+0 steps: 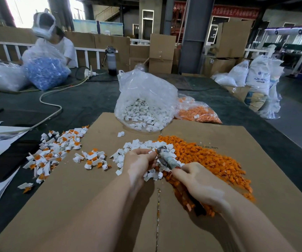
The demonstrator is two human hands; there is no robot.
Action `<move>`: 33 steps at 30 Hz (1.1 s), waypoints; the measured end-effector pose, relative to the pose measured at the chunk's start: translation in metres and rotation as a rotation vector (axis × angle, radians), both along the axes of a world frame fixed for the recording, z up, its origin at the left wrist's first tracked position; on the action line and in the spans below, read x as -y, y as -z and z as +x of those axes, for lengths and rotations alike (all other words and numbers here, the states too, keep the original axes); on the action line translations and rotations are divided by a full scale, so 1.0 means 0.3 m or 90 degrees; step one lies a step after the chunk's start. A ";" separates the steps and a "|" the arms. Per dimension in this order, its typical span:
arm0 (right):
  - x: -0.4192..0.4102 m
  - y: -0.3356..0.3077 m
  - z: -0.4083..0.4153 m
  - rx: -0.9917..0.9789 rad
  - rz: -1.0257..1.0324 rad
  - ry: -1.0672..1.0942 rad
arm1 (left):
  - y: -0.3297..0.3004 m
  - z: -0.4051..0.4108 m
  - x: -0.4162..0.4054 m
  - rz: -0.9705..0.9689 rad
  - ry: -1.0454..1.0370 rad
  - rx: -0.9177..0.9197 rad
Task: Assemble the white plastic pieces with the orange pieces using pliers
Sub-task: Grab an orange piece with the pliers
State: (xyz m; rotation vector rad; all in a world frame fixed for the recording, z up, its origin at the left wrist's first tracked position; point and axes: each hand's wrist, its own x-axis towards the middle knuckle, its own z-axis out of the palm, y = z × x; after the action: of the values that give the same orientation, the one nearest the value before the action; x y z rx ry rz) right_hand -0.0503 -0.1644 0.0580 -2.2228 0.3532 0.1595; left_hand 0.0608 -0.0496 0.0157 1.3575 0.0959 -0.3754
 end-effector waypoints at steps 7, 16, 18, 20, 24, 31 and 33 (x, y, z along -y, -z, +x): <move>-0.003 0.051 0.003 0.083 -0.109 0.042 | 0.007 -0.015 0.000 -0.003 -0.012 0.020; 0.099 0.145 -0.031 0.143 -0.452 0.255 | 0.080 -0.090 -0.030 0.105 0.068 0.158; 0.129 0.171 -0.038 0.123 -0.568 0.258 | 0.099 -0.102 -0.032 0.201 0.101 0.241; 0.152 0.197 -0.044 0.091 -0.639 0.248 | 0.110 -0.107 -0.034 0.262 0.120 0.290; 0.155 0.215 -0.049 0.076 -0.689 0.260 | 0.125 -0.106 -0.039 0.286 0.126 0.326; 0.017 0.233 -0.015 0.459 -0.552 0.158 | 0.137 -0.095 -0.043 0.291 0.129 0.385; -0.026 0.252 -0.007 0.494 -0.493 0.142 | 0.139 -0.096 -0.046 0.293 0.130 0.400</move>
State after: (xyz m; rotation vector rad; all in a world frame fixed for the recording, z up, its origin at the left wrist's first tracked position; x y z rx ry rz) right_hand -0.0523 -0.1565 -0.0177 -2.7299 0.2372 -1.0989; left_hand 0.0319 -0.0358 -0.0258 1.8914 -0.5085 -0.0792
